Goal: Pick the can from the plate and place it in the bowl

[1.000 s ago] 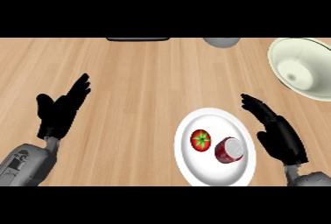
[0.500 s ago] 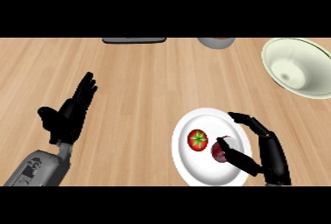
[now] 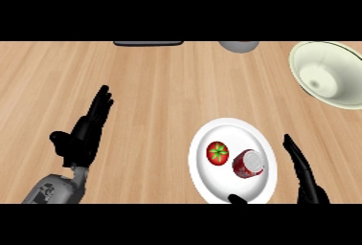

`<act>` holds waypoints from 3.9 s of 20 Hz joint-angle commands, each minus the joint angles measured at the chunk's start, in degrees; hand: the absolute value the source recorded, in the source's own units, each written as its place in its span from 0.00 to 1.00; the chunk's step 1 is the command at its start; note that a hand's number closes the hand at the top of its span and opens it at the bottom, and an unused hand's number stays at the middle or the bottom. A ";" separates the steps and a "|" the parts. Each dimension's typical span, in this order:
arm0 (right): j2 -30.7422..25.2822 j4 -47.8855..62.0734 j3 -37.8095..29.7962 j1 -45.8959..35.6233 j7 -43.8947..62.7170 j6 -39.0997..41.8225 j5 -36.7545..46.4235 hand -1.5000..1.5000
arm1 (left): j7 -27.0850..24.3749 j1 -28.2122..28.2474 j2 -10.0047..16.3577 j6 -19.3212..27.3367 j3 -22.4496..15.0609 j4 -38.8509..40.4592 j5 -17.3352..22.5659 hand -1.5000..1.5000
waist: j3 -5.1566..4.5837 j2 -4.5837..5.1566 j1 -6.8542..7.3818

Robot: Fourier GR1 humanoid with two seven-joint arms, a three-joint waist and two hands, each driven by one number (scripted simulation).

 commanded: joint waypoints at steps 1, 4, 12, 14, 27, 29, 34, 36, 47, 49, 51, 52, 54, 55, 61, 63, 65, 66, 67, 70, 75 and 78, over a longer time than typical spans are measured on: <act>-4.58 -8.49 -0.81 4.91 12.73 -0.46 10.89 0.00 | -0.25 -0.37 -0.43 -0.52 0.89 0.28 -0.44 0.50 | -0.10 0.21 -0.01; -4.77 -14.09 -3.00 2.01 27.29 6.40 15.65 0.00 | 0.94 0.28 -1.08 -0.03 -0.25 -0.85 -1.69 0.50 | -0.09 0.30 0.75; -3.96 -13.27 -5.77 -9.00 49.63 23.19 13.17 0.00 | 2.66 -2.25 -1.29 -2.21 1.82 0.53 -1.53 0.50 | 0.01 0.56 1.38; -4.75 -12.52 -6.79 -9.29 52.04 26.17 10.85 0.00 | -0.01 -0.04 -2.18 -1.76 1.54 0.17 -2.61 0.50 | 0.03 0.51 1.34; 1.27 -8.68 -7.34 -7.13 47.72 33.09 8.44 0.00 | 1.65 1.01 -7.09 -5.36 6.29 0.17 -7.82 0.50 | 0.11 0.34 0.76; 1.86 -8.99 -8.19 -7.07 46.65 33.21 6.85 0.00 | 0.64 0.17 -6.18 -8.47 8.16 3.01 -6.50 0.50 | 0.10 0.36 0.72; 1.12 -10.84 -11.71 -1.02 37.88 32.42 1.04 0.00 | 4.15 3.99 -6.38 -7.50 6.15 -4.52 -9.42 0.50 | 0.13 0.29 0.78; 4.73 -10.58 -4.74 3.24 35.33 28.42 7.37 0.00 | 2.74 0.04 -6.42 -8.52 9.92 0.06 -8.53 0.50 | 0.12 0.31 0.47; 8.05 -3.99 -11.12 2.66 28.46 30.60 -0.20 0.00 | -0.03 3.42 -9.68 -12.55 12.11 1.07 -11.06 0.50 | 0.11 0.35 0.65; 11.30 2.04 -10.93 -3.06 29.39 30.49 -0.13 0.00 | 4.80 -1.77 -11.75 -10.14 11.31 1.41 -13.58 0.50 | 0.12 0.39 0.74; 12.51 3.63 -10.13 -3.69 30.04 30.08 2.05 0.00 | 5.95 1.17 -12.77 -9.72 10.75 -1.99 -14.88 0.50 | 0.11 0.35 0.86; 11.58 4.43 -11.55 -0.84 25.74 30.02 0.10 0.00 | 5.48 1.00 -12.03 -11.22 12.25 -1.38 -14.35 0.50 | 0.12 0.34 0.78; 13.21 6.06 -9.27 -0.12 24.31 28.27 2.47 0.00 | 4.88 2.97 -13.90 -10.50 11.01 -2.56 -15.36 0.50 | 0.11 0.33 0.80; 13.39 5.18 -10.03 -2.52 26.70 29.75 2.13 0.00 | 3.20 2.75 -12.97 -13.09 12.95 -0.36 -14.85 0.50 | 0.11 0.35 0.81; 12.45 9.81 -11.46 -4.25 28.72 28.87 7.27 0.00 | 4.95 1.55 -14.30 -11.95 12.95 -1.49 -16.16 0.50 | 0.09 0.36 0.84; 10.51 14.31 -14.12 -3.63 25.82 28.82 7.19 0.00 | 4.34 0.19 -13.51 -13.89 13.84 0.33 -14.85 0.50 | 0.10 0.41 0.75; 11.94 14.69 -10.31 -0.90 24.28 27.00 10.82 0.00 | 5.51 -0.26 -12.23 -15.09 15.74 -0.45 -14.31 0.50 | 0.10 0.36 0.72; 13.01 16.02 -11.28 -5.60 28.54 28.22 11.54 0.00 | 4.52 0.78 -13.59 -14.20 14.40 -0.42 -16.14 0.50 | 0.10 0.37 0.86; 13.53 17.89 -10.67 -5.32 26.74 27.42 12.22 0.00 | 4.55 5.05 -12.31 -15.87 14.95 -4.47 -14.53 0.50 | 0.11 0.33 1.03; 15.17 18.23 -10.11 -5.48 26.29 28.49 10.61 0.00 | 6.65 0.34 -15.27 -13.61 14.29 -1.98 -17.47 0.50 | 0.11 0.35 0.80; 11.44 24.19 -10.77 -11.51 21.10 33.19 11.17 1.00 | 6.30 1.73 -11.85 -18.10 17.29 -2.87 -14.11 0.50 | 0.11 0.40 1.21; 11.25 20.84 -4.83 -4.79 17.34 31.34 15.49 1.00 | 8.54 -0.68 -14.20 -14.73 16.10 -3.42 -16.66 0.50 | 0.11 0.31 0.75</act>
